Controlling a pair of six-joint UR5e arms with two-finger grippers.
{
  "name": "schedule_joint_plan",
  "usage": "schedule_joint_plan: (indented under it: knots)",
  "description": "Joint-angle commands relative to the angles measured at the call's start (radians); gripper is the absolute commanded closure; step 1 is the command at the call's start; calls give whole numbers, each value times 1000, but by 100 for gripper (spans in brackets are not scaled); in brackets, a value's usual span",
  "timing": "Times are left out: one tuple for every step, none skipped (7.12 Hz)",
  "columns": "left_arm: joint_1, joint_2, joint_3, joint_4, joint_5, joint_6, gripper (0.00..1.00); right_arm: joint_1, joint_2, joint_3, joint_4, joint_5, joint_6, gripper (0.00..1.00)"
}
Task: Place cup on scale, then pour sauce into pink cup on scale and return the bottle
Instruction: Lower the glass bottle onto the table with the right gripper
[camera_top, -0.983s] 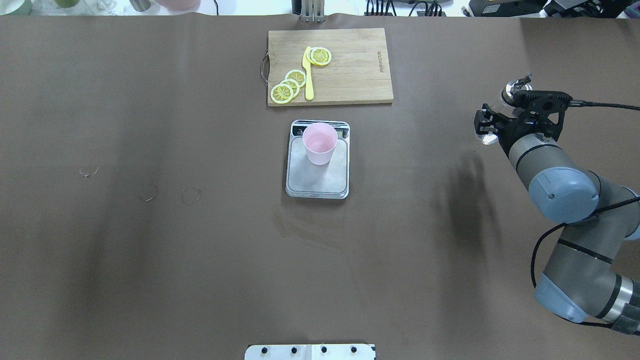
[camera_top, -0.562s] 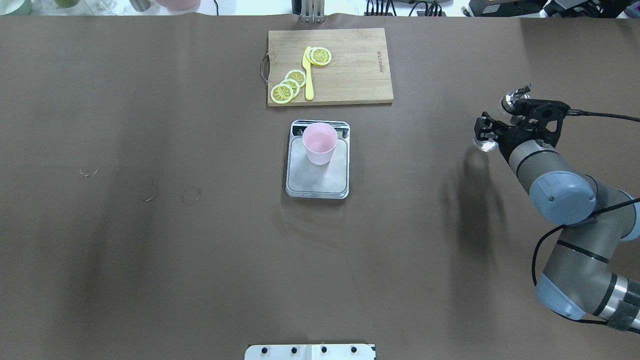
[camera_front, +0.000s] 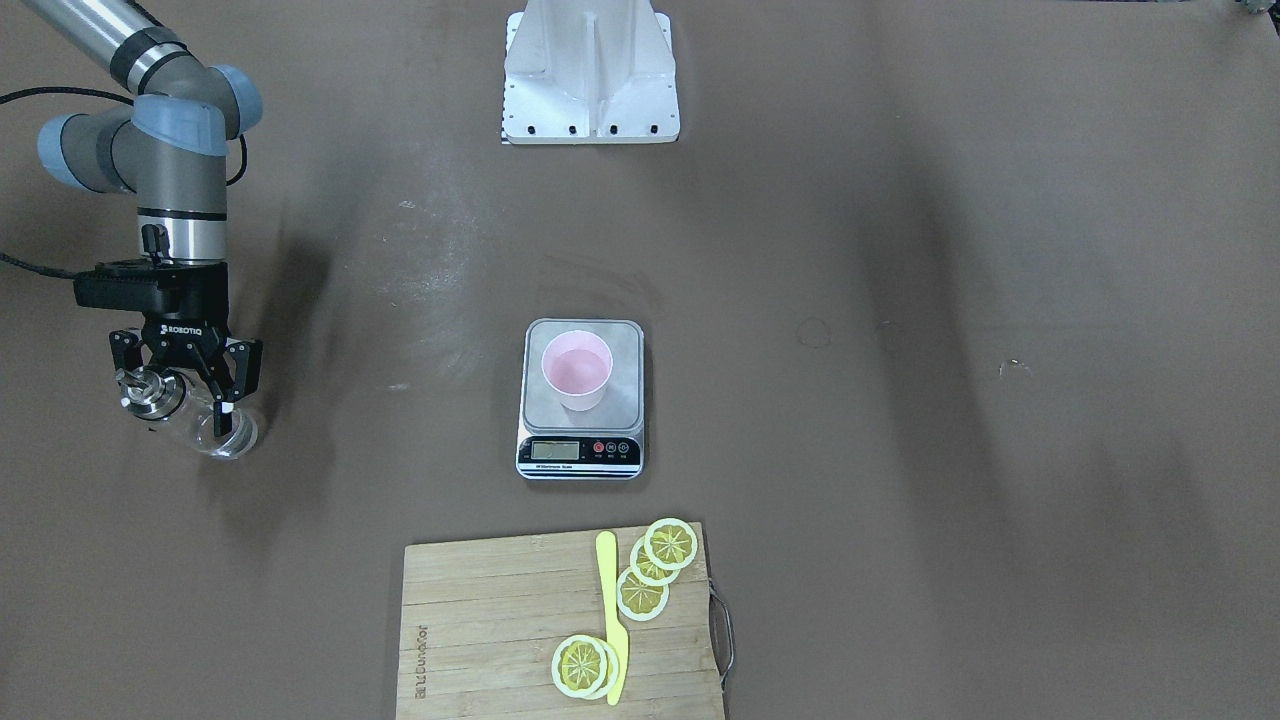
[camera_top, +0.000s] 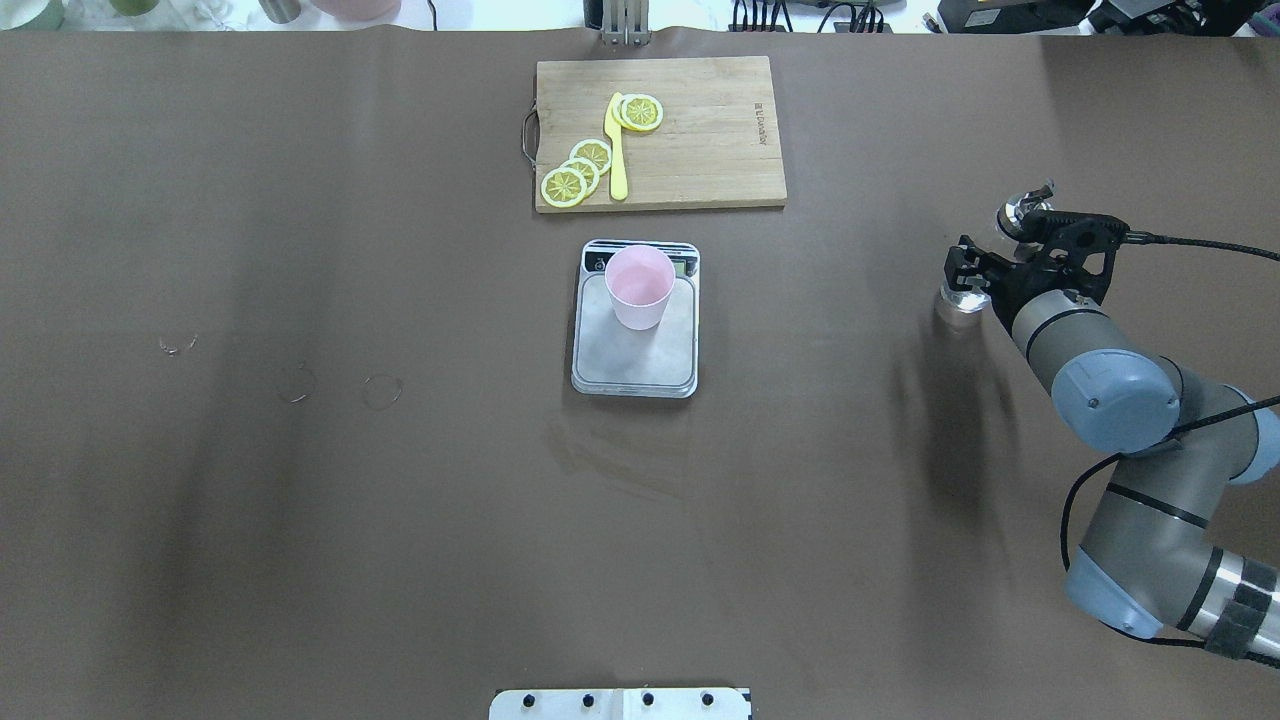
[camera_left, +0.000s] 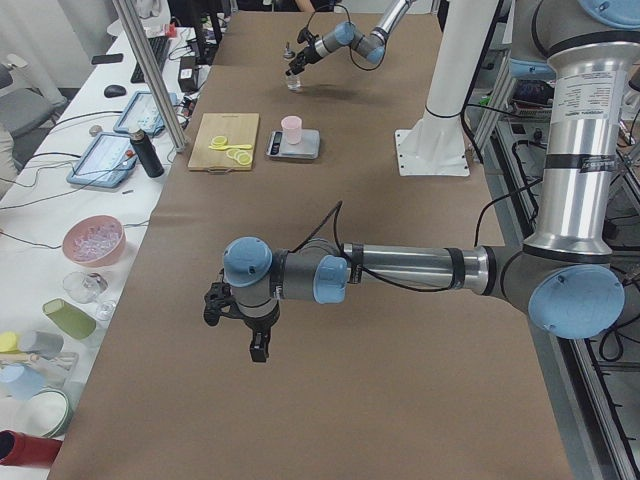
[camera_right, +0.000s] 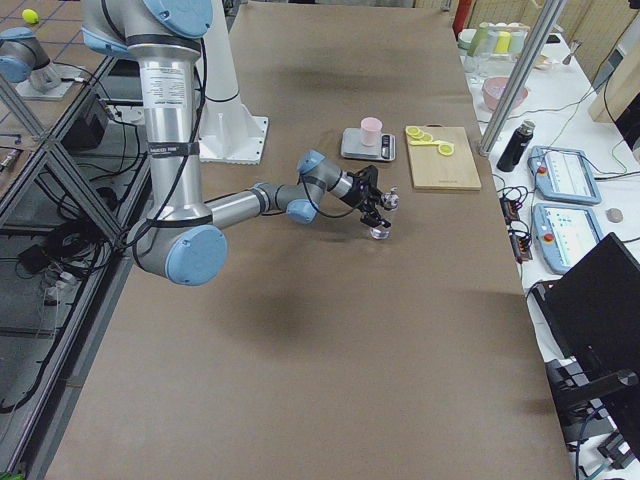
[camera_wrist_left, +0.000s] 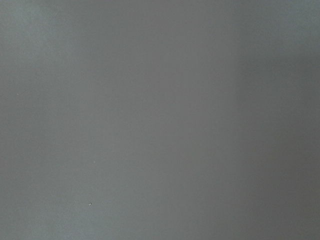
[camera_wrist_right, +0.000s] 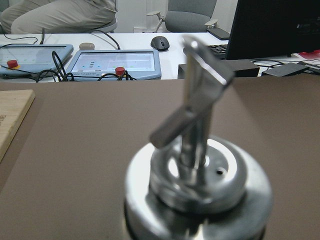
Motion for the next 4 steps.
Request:
schedule_joint_plan:
  knots:
    - [0,8,1,-3,-19,2,2,0,0,-5,2,8,0,100]
    - [0,8,3,-3,-18,2,2,-8,0,-8,2,6,0,100]
    - [-1,9,4,-3,-19,-1,2,-10,0,-12,2,6,0,100]
    - [-1,11,3,-3,-19,-1,2,-11,0,-12,2,6,-3,100]
